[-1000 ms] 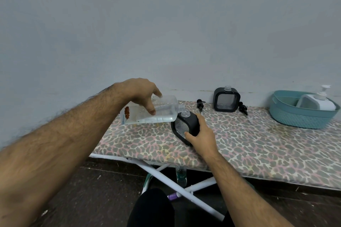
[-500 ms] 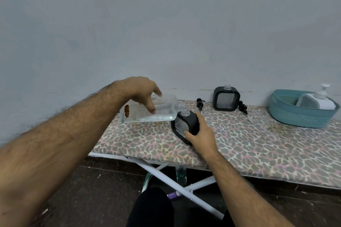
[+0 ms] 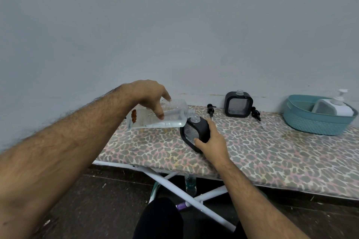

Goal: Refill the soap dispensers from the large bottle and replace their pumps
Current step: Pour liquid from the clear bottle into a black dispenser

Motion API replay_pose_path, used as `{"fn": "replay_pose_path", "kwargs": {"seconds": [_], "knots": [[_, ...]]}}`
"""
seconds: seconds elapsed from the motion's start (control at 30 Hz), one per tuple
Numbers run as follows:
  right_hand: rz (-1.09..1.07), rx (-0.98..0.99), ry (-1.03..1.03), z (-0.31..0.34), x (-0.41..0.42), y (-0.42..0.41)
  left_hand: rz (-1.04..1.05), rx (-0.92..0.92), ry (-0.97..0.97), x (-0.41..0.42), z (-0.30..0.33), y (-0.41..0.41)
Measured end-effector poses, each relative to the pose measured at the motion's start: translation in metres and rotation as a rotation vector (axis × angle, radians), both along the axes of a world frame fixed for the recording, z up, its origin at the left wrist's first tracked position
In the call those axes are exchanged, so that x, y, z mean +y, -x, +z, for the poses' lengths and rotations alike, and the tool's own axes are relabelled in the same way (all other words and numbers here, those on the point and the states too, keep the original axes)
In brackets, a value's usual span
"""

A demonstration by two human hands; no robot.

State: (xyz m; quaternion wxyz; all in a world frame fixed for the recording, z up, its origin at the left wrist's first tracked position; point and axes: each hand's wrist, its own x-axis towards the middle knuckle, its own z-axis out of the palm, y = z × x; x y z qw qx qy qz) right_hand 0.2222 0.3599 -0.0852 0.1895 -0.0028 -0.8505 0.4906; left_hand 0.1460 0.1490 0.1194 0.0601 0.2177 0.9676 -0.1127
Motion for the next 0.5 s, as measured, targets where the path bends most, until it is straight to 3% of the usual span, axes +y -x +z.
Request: {"fn": "replay_pose_path", "kwargs": {"seconds": [0.5], "knots": [[0.006, -0.005, 0.013, -0.0013, 0.0, 0.001, -0.009, 0.005, 0.011, 0.0019, 0.0003, 0.001]]}}
